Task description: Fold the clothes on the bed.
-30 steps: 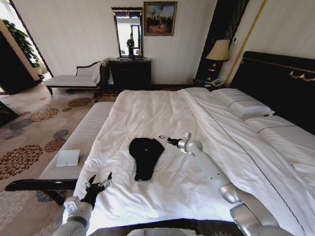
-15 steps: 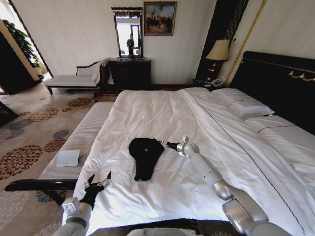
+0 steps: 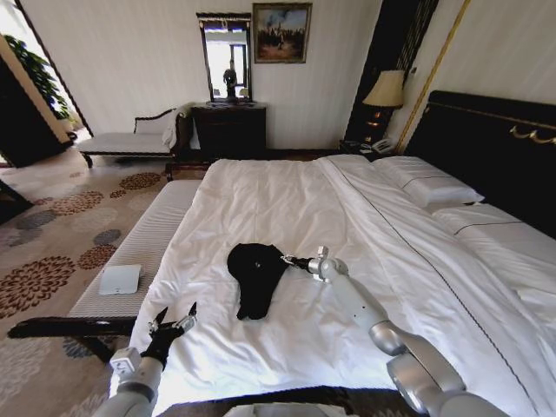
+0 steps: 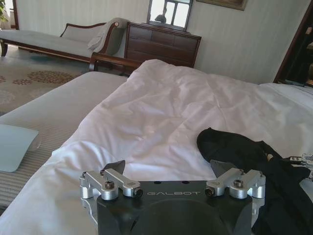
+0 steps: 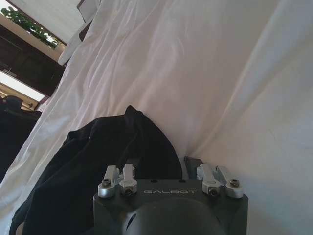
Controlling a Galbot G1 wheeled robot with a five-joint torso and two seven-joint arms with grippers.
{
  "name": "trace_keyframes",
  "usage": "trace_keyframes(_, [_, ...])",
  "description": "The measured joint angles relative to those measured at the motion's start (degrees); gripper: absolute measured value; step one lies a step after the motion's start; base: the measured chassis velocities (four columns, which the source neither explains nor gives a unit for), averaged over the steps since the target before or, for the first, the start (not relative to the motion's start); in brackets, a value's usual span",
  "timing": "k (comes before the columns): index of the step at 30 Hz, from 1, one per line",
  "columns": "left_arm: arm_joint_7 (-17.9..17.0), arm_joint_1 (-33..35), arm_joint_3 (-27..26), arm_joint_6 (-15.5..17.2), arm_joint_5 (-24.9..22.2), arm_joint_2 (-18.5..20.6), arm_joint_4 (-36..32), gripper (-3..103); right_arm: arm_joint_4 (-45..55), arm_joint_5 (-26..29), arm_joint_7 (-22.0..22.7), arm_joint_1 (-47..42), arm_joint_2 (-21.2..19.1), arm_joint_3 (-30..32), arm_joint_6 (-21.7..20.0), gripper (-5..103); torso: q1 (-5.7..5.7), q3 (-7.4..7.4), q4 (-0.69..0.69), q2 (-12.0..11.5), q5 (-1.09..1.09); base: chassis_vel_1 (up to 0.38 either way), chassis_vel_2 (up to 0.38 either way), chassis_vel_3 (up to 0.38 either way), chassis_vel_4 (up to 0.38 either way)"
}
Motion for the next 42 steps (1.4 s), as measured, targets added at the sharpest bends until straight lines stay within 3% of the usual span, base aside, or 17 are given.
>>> trace_keyframes(2, [0.0,0.0,-0.1,0.0,-0.1,0.0,0.0,99,0.0,-0.1,-0.1,0.0,0.1,-0.1,0.0,49,0.00,0.00,0.00,0.0,0.00,0.000,0.000,0.000,0.000])
trace_keyframes(5, [0.0,-0.1,-0.2,0.0,-0.5,0.0,0.0,99,0.0,-0.4,-0.3,0.0,0.4,-0.5,0.1,33,0.00,0.00,0.00,0.0,0.01,0.000,0.000,0.000,0.000])
trace_keyframes(8, [0.0,-0.2,-0.2,0.0,-0.8,0.2,0.0,99,0.3,-0.5,-0.3,-0.1,0.4,-0.7,0.0,28,0.00,0.00,0.01,0.0,0.01,0.000,0.000,0.000,0.000])
trace_keyframes(9, [-0.1,-0.5,-0.2,0.1,-1.2,0.6,0.2,99,0.5,-0.5,-0.3,-0.1,0.4,-0.8,0.0,17,0.00,0.00,0.01,0.0,0.01,0.000,0.000,0.000,0.000])
trace_keyframes(10, [-0.1,-0.5,-0.2,0.1,-1.2,0.6,0.2,99,0.5,-0.5,-0.3,-0.1,0.4,-0.8,0.0,17,0.00,0.00,0.01,0.0,0.01,0.000,0.000,0.000,0.000])
trace_keyframes(15, [-1.7,-3.0,0.1,1.5,-6.1,3.5,1.5,99,1.5,-0.4,-0.2,-0.4,0.2,-1.0,0.0,1,0.00,0.00,0.01,0.0,0.00,0.000,0.000,0.000,0.000])
trace_keyframes(17, [-1.9,-3.6,0.1,1.8,-7.1,3.9,1.8,99,1.6,-0.4,-0.1,-0.5,0.2,-1.0,0.0,1,0.00,0.00,0.01,0.0,0.00,0.000,0.000,0.000,0.000])
trace_keyframes(23, [-4.6,-11.7,1.1,3.9,-18.9,10.3,6.5,99,2.8,0.2,0.7,-0.7,-0.8,-1.3,-0.1,1,0.00,0.01,0.01,0.0,-0.01,0.000,0.000,0.000,0.000])
trace_keyframes(25, [-5.5,-15.4,2.9,4.6,-23.2,12.6,8.5,99,2.8,0.7,1.0,-0.7,-1.0,-1.4,-0.2,1,0.00,0.01,0.00,0.0,0.00,0.000,0.000,0.000,0.000])
trace_keyframes(26, [-5.5,-15.4,2.9,4.6,-23.2,12.6,8.5,99,2.8,0.7,1.0,-0.7,-1.0,-1.4,-0.2,1,0.00,0.01,0.00,0.0,0.00,0.000,0.000,0.000,0.000])
trace_keyframes(29, [-7.4,-24.1,7.6,5.8,-30.9,15.7,13.3,99,2.5,0.7,1.5,-0.6,-1.1,-1.8,-0.3,1,0.01,0.01,0.00,0.0,0.00,0.000,0.000,0.000,0.000])
trace_keyframes(31, [-7.7,-25.6,8.3,5.9,-32.0,15.9,14.3,99,2.4,0.7,1.6,-0.6,-1.1,-1.9,-0.3,1,0.00,0.01,0.00,0.0,0.00,0.000,0.000,0.000,0.000])
trace_keyframes(34, [-8.7,-38.3,14.0,7.1,-37.2,16.2,22.4,98,2.2,0.6,2.0,-0.5,-1.0,-2.3,-0.4,1,0.01,0.01,-0.03,0.0,0.01,0.000,0.000,0.000,0.000])
trace_keyframes(35, [-8.7,-38.3,14.0,7.1,-37.2,16.2,22.4,98,2.2,0.6,2.0,-0.5,-1.0,-2.3,-0.4,1,0.01,0.01,-0.03,0.0,0.01,0.000,0.000,0.000,0.000])
trace_keyframes(39, [-8.4,-49.9,22.5,7.7,-38.7,13.8,33.1,98,1.5,0.4,2.2,-0.2,-0.9,-2.4,-0.4,1,0.02,0.02,0.00,0.0,0.02,0.000,0.000,0.000,0.000])
trace_keyframes(42, [-8.0,-53.3,26.0,7.8,-38.5,11.9,37.1,98,1.1,0.3,2.1,0.0,-0.9,-2.4,-0.4,1,0.02,0.01,-0.01,0.0,0.02,0.000,0.000,0.000,0.000])
